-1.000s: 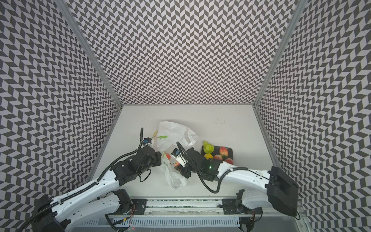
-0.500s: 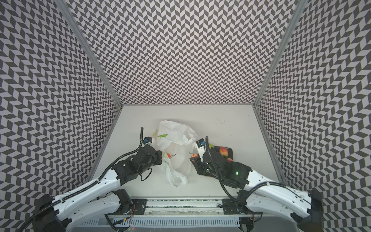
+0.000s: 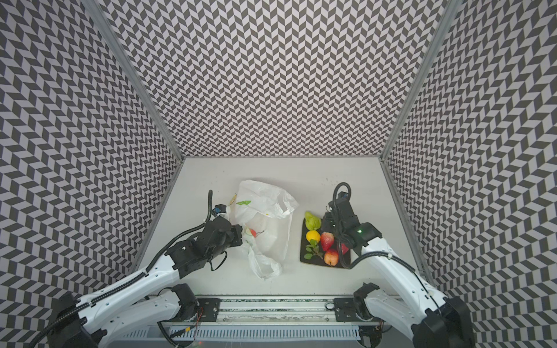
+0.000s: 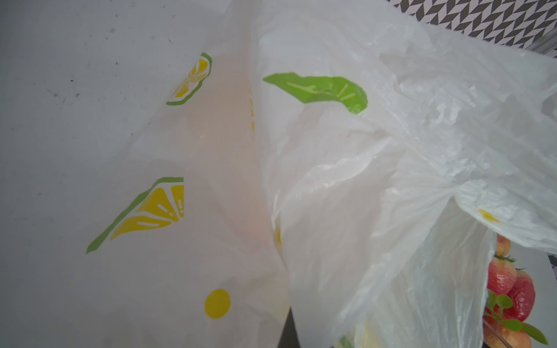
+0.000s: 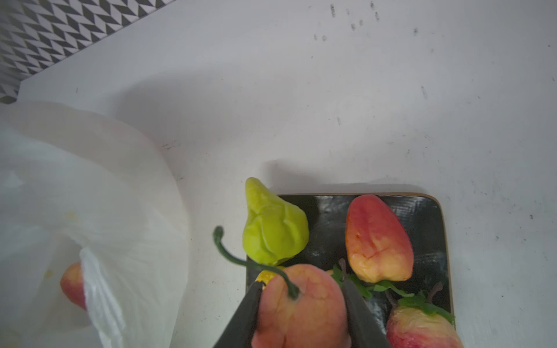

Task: Take fruits out of the plastic bag
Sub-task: Place the fruit on the plate.

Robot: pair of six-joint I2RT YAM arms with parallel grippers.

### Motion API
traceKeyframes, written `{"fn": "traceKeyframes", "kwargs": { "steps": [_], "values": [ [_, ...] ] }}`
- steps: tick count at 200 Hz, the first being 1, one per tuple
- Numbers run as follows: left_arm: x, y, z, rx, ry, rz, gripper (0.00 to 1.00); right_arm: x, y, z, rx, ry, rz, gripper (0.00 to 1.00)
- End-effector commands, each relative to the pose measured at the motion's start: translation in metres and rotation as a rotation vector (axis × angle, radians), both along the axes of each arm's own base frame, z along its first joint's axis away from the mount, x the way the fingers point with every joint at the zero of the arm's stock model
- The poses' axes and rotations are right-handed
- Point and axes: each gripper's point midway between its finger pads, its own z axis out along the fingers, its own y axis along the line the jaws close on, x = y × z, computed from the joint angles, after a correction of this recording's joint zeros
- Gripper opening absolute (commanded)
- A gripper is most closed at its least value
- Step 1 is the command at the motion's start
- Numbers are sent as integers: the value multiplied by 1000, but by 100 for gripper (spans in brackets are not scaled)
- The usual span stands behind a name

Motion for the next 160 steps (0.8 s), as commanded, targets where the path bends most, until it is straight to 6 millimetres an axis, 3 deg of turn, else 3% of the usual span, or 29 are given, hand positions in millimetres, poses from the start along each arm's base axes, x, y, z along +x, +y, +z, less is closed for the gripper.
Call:
{"fn": "traceKeyframes", "kwargs": {
  "steps": [1, 29, 75, 113, 160],
  "values": [
    [1, 7, 2, 2, -16, 25, 0, 11, -24, -1, 22, -34, -79, 27],
    [2, 6, 3, 3, -22, 17, 0, 21, -53, -20, 62, -15, -167, 27],
    [1, 8, 6, -4, -25, 16, 0, 27, -73, -39, 82, 27, -209, 27],
    [0, 10, 6, -12, -31, 22, 0, 14, -56, -50, 118, 123, -119, 27],
    [0, 10, 5, -12, -28, 20, 0, -21, -39, -36, 119, 112, -99, 28]
  ]
}}
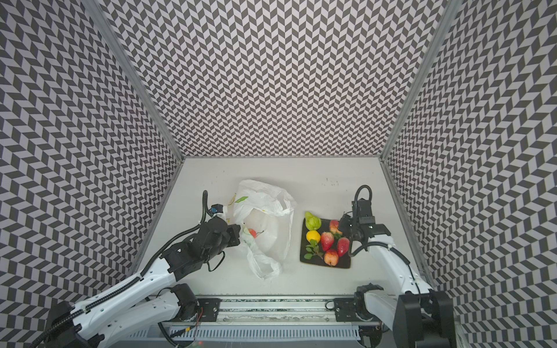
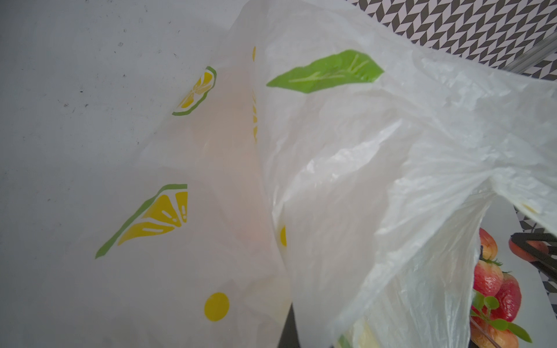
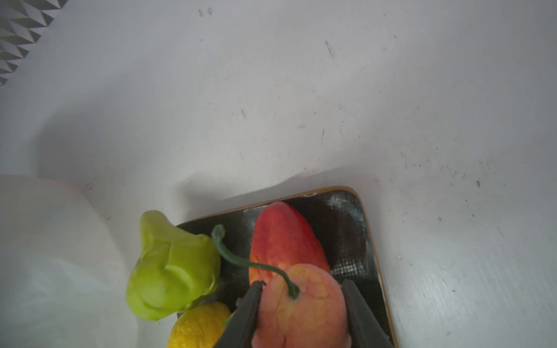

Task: Take fruits out of the plastic bag
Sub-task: Place the fruit on the plate.

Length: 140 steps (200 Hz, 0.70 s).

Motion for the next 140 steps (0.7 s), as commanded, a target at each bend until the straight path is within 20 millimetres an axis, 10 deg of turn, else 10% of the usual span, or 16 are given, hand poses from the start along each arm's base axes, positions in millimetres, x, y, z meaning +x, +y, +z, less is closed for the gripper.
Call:
{"fn": "traceKeyframes", "kwargs": {
  "steps": [1, 90, 140],
  "values": [
    [1, 5, -2, 7, -5, 14, 0, -18, 9, 10, 12, -13, 8, 28],
    [-1, 5, -4, 7, -1, 6, 0, -61, 36, -9, 69, 64, 5, 31],
    [-2, 8, -3, 9, -4, 13, 0, -63, 32, -13, 46, 76, 2, 52]
  ]
}}
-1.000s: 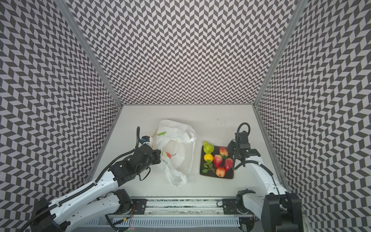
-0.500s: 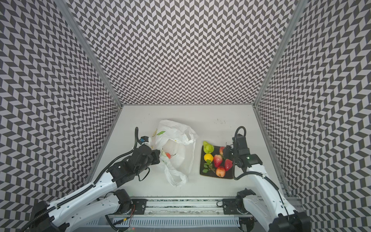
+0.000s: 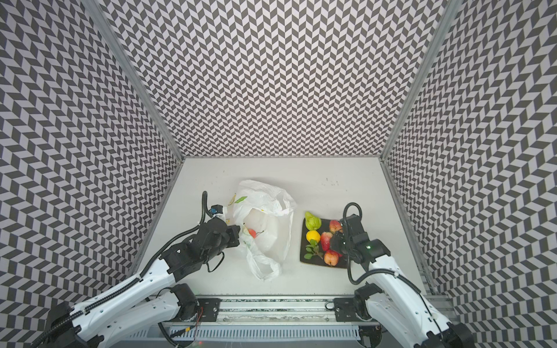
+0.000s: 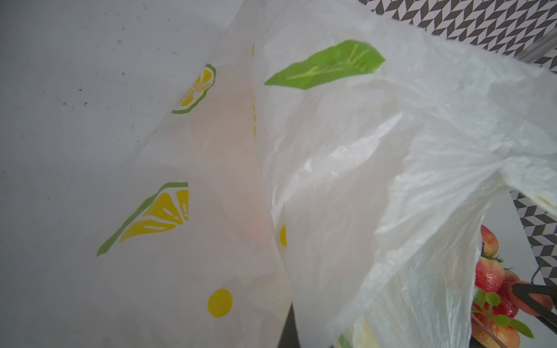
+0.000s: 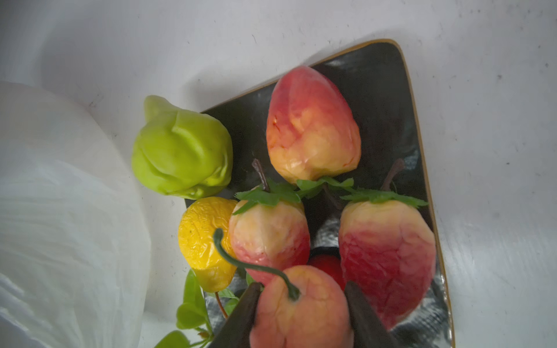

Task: Take fruits out of the plastic bag
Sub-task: Place the fruit on the plate.

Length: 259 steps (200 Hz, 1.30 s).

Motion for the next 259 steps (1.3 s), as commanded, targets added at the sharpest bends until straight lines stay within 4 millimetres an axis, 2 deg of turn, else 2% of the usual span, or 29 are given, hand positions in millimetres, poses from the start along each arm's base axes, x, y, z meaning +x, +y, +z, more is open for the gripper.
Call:
{"fn": "traceKeyframes", "kwargs": {
  "steps": [1, 23, 51, 92, 118, 169, 217, 259],
  "values": [
    [0, 7, -2, 9, -2, 20, 0, 2, -3, 2, -7, -19, -26, 53],
    [-1, 8, -2, 7, -4, 22, 0, 1, -5, 6, -18, -23, -22, 59],
    [-1, 8, -1, 5, -6, 25, 0, 0, -8, 14, -28, -37, -30, 62],
    [0, 8, 1, 6, -10, 26, 0, 10, -10, 48, -37, -116, -33, 61],
    [0, 8, 0, 7, -8, 23, 0, 14, -11, 60, -66, -133, -6, 54],
    [0, 9, 0, 9, -8, 26, 0, 0, -6, 32, -29, -67, 9, 32],
    [0, 8, -2, 13, 0, 24, 0, -3, -2, 5, -7, -24, 6, 30],
    [1, 7, -1, 16, 0, 24, 0, 3, 0, -4, -8, -19, 8, 28]
  ]
}}
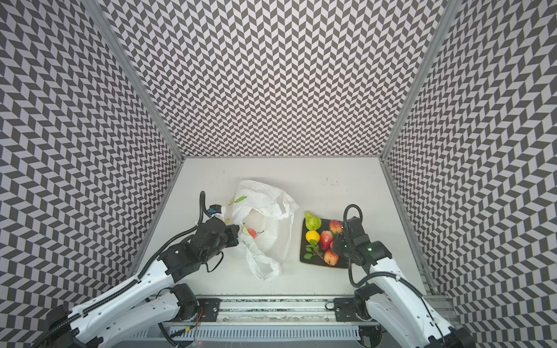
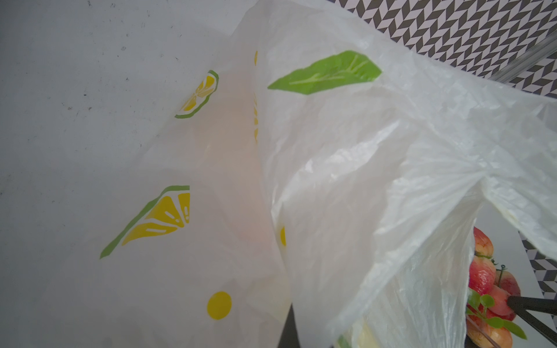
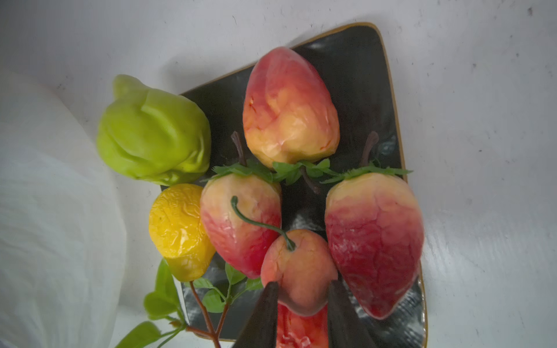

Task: Take fruits out of the plastic bag
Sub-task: Place the fruit on the plate.

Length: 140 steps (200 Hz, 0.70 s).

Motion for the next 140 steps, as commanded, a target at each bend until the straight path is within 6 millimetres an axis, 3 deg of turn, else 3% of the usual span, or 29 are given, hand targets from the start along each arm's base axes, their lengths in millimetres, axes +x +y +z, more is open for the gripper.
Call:
{"fn": "traceKeyframes", "kwargs": {
  "steps": [1, 46, 85, 113, 140],
  "values": [
    [1, 5, -4, 24, 10, 17, 0, 13, 7, 4, 29, -48, -3, 28],
    [2, 3, -3, 31, 10, 13, 0, 18, 6, 20, 21, -84, -3, 29],
    [2, 3, -5, 31, 14, 9, 0, 34, 12, 71, 26, -201, 59, 34],
    [0, 2, -8, 30, 22, 0, 0, 45, 67, 118, 129, -399, 305, 40],
    [0, 2, -10, 37, 28, -5, 0, 35, 134, 141, 185, -538, 531, 43]
  ]
}}
